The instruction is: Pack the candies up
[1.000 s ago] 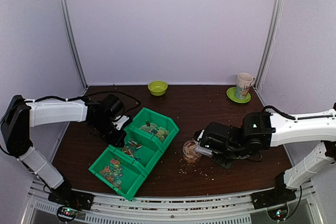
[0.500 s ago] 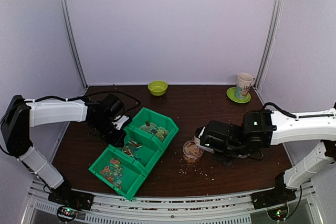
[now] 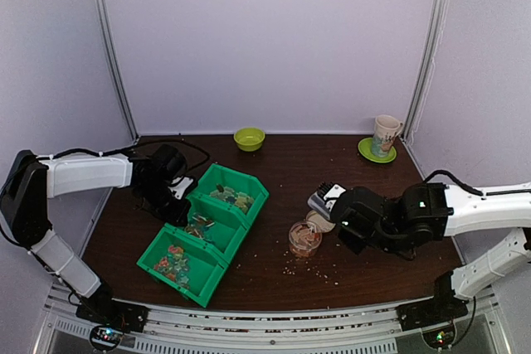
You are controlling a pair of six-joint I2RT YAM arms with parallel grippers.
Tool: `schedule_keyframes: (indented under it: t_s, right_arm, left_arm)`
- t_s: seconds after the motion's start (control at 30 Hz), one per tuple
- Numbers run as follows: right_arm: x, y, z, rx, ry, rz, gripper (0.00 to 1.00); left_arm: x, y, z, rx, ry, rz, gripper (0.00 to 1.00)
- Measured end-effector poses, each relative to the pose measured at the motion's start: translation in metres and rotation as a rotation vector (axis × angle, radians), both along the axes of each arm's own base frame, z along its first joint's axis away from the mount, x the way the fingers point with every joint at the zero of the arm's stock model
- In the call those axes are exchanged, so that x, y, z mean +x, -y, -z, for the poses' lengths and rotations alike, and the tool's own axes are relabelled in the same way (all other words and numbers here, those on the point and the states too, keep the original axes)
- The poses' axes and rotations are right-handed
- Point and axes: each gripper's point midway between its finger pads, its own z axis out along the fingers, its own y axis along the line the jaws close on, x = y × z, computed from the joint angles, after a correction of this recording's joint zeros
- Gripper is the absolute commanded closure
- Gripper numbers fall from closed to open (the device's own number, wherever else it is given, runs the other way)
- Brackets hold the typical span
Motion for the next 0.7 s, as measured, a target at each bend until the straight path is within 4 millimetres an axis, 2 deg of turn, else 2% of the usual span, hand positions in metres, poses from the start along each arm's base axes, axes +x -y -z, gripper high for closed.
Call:
schedule_keyframes:
  t_s: [0.3, 0.47, 0.6, 0.7]
  right_arm:
    - [0.023, 0.008, -0.024, 0.268, 0.132, 0.118, 1.0]
    - [0.03, 0.003, -0.034, 0.347, 0.161, 0.138, 1.0]
    - [0.032, -0.001, -0.037, 0.379, 0.172, 0.138, 1.0]
    - [0.03, 0.002, -0.032, 0.378, 0.172, 0.138, 1.0]
  left_arm:
    - [0.021, -0.041, 0.0, 0.014, 0.002, -0.142, 1.0]
    - [0.03, -0.062, -0.001, 0.018, -0.002, -0.21, 1.0]
    - [0.041, -0.077, -0.005, 0.016, -0.01, -0.268, 1.0]
    - [0.052, -0.089, -0.009, 0.016, -0.011, -0.311, 1.0]
